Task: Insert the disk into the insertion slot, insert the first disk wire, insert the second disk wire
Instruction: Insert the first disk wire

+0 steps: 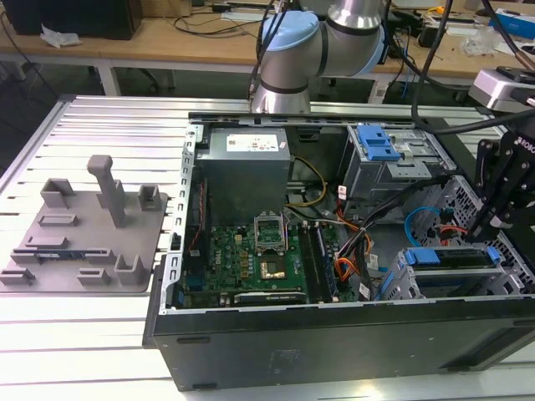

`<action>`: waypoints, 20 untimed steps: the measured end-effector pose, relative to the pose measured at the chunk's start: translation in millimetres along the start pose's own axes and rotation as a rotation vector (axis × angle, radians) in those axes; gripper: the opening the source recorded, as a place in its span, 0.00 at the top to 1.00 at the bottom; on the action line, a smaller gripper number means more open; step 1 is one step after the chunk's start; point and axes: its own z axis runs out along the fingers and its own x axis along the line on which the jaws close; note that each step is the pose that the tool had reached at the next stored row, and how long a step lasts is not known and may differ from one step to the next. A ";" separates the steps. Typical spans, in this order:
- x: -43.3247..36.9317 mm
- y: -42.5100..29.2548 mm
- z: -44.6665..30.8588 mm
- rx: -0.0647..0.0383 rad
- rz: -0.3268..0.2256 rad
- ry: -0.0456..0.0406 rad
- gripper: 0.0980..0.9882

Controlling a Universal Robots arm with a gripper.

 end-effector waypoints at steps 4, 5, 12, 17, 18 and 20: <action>0.5 3.2 0.2 0.005 0.003 -0.0004 0.93; 0.7 4.2 0.3 0.007 0.004 -0.0005 0.93; 4.3 6.6 1.1 0.008 0.008 -0.0008 0.93; 5.1 6.6 1.3 0.006 0.022 -0.0017 0.93; 5.0 6.6 1.5 0.004 0.029 -0.0020 0.93; 4.9 6.3 1.6 0.001 0.038 -0.0024 0.93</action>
